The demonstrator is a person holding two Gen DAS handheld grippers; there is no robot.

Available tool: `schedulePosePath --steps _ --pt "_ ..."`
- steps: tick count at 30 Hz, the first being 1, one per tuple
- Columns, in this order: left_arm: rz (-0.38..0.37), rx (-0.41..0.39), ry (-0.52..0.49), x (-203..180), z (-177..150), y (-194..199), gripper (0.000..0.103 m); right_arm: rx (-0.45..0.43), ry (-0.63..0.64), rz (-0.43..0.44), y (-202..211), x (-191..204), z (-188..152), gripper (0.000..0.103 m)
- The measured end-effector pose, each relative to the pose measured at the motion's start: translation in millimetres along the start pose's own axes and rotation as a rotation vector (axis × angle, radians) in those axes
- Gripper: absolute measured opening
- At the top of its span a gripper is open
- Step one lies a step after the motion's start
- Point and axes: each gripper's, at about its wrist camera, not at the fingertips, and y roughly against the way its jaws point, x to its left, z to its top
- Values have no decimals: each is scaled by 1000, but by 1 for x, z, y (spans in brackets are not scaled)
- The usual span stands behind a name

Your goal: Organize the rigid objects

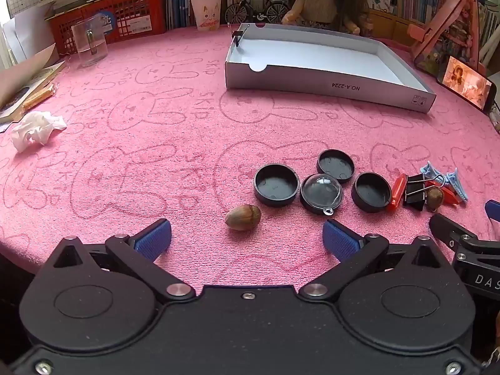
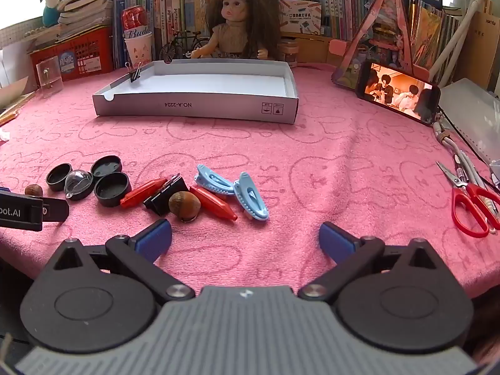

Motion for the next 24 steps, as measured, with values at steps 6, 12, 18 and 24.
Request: schedulePosePath --steps 6,12,18,24 --pt "0 -2 -1 0 0 0 103 -2 0 0 0 0 0 103" --pt "2 -3 -1 0 0 0 103 -1 0 0 0 0 0 103" --pt "2 -3 -1 0 0 0 103 0 0 -1 0 1 0 103" --pt "2 -3 -2 0 0 0 103 0 0 -1 0 1 0 103"
